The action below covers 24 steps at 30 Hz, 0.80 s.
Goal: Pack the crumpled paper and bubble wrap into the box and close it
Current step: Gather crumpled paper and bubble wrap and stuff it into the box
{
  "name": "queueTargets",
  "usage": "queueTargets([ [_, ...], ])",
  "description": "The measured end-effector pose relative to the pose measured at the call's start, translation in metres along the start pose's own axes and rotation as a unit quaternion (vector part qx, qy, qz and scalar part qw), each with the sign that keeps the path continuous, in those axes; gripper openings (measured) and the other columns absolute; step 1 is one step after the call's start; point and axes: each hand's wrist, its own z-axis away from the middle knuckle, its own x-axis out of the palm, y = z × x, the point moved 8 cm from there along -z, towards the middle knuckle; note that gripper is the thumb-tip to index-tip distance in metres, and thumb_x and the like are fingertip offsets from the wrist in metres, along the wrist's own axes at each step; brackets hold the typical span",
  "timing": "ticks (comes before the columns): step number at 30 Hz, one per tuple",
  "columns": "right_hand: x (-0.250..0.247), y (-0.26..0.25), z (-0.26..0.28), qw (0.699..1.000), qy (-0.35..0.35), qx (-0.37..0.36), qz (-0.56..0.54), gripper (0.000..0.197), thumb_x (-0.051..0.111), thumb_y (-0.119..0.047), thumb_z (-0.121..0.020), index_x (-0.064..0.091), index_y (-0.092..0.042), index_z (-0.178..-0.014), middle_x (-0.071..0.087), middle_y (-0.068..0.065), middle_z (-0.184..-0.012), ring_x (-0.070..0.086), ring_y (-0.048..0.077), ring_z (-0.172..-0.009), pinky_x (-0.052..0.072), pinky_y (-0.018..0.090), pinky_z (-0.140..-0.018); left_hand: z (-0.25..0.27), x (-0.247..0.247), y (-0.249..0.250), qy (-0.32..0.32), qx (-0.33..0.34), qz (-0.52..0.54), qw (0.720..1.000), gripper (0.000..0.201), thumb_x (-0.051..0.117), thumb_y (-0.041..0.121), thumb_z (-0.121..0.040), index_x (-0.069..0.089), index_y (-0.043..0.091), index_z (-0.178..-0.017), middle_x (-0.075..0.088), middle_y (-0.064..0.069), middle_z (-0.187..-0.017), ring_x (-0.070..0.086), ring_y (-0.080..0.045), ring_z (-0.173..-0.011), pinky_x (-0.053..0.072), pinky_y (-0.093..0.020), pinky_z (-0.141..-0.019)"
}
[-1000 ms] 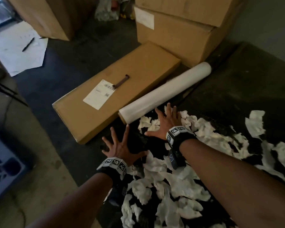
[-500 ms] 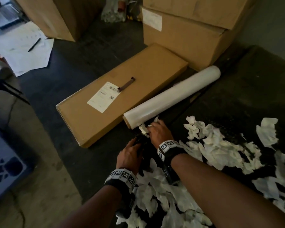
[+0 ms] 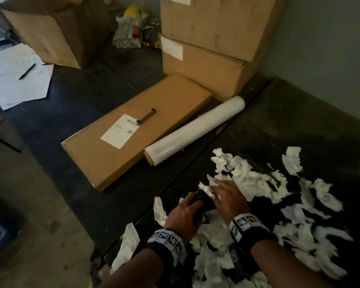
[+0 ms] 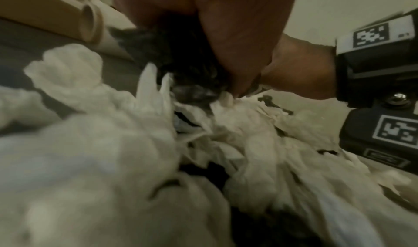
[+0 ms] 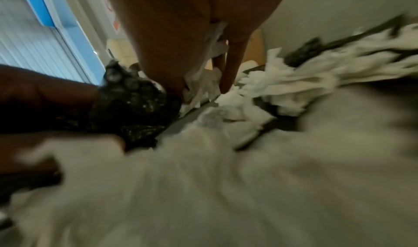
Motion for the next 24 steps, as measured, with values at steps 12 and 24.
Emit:
queueTargets([
  [12, -0.081, 0.078, 0.068, 0.986, 0.062, 0.155, -0.004, 0.059, 0.052, -0.055, -0.071, 0.055, -0.026, -0.123, 0.04, 0.006, -0.146, 0.039, 0.03, -0.133, 0.046, 0.049, -0.101, -0.06, -0.021, 0.077, 0.007, 0.053, -0.087, 0.995, 0.087, 0.051, 0.076, -0.075, 0.029, 0.037, -0.149, 0.013, 0.001, -0.165, 0.008, -0.028, -0.155, 0.022, -0.06, -0.121],
  [24, -0.102, 0.25, 0.006, 0.952, -0.047, 0.3, 0.045, 0.097, 0.055, -0.078, -0.074, 0.011, -0.045, -0.154, -0.005, -0.002, -0.166, 0.0, 0.034, -0.151, 0.021, 0.058, -0.117, -0.197, 0.04, 0.102, -0.175, -0.046, -0.204, 0.962, 0.115, 0.045, 0.104, -0.052, -0.014, 0.069, -0.144, -0.036, 0.006, -0.161, -0.034, -0.046, -0.144, 0.0, -0.082, -0.109],
])
